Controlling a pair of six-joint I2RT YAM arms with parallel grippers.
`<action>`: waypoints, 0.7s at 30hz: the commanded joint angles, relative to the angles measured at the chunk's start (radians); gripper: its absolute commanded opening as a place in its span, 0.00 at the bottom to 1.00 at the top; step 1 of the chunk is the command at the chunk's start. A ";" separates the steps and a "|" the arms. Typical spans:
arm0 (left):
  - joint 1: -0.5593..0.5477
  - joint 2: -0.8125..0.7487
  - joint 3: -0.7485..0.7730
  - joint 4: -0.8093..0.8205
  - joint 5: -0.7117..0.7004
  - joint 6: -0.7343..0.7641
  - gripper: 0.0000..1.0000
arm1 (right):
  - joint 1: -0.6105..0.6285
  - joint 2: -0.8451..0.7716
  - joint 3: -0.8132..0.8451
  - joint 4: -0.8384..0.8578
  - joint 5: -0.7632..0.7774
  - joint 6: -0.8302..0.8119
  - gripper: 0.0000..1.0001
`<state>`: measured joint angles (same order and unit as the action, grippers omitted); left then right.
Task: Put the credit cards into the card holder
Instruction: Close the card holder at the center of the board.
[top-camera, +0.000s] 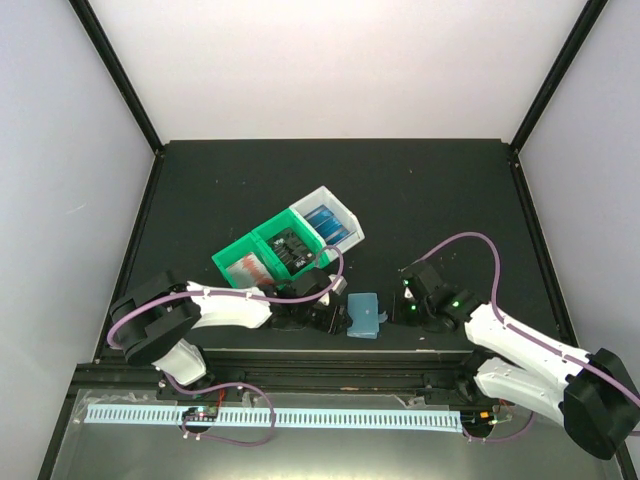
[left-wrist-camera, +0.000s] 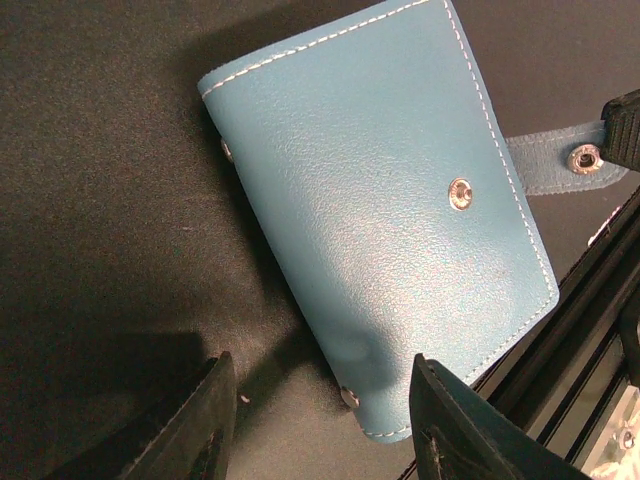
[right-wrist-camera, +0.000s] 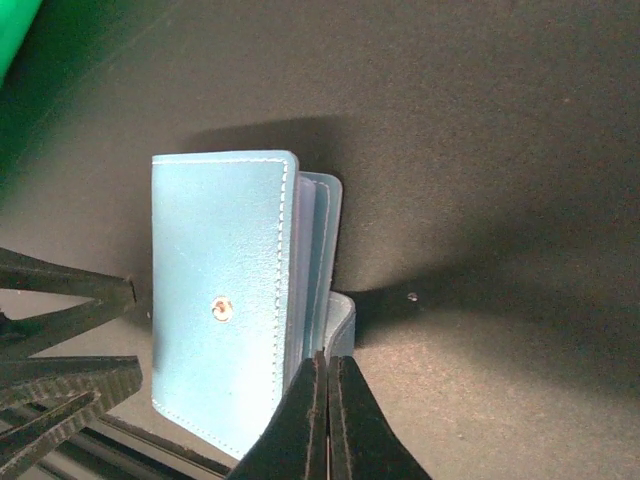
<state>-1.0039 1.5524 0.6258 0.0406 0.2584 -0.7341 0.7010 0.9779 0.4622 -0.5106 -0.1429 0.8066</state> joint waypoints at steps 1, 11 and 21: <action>-0.009 0.012 0.024 -0.008 -0.020 -0.008 0.49 | 0.006 -0.008 -0.013 0.038 -0.032 -0.011 0.01; -0.024 0.048 0.041 0.003 -0.060 -0.025 0.45 | 0.015 0.043 -0.003 0.150 -0.098 -0.009 0.01; -0.028 0.076 0.064 -0.016 -0.083 -0.006 0.37 | 0.066 0.155 0.028 0.223 -0.104 0.000 0.01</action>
<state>-1.0237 1.6100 0.6655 0.0463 0.2138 -0.7441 0.7460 1.1049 0.4599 -0.3473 -0.2306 0.8066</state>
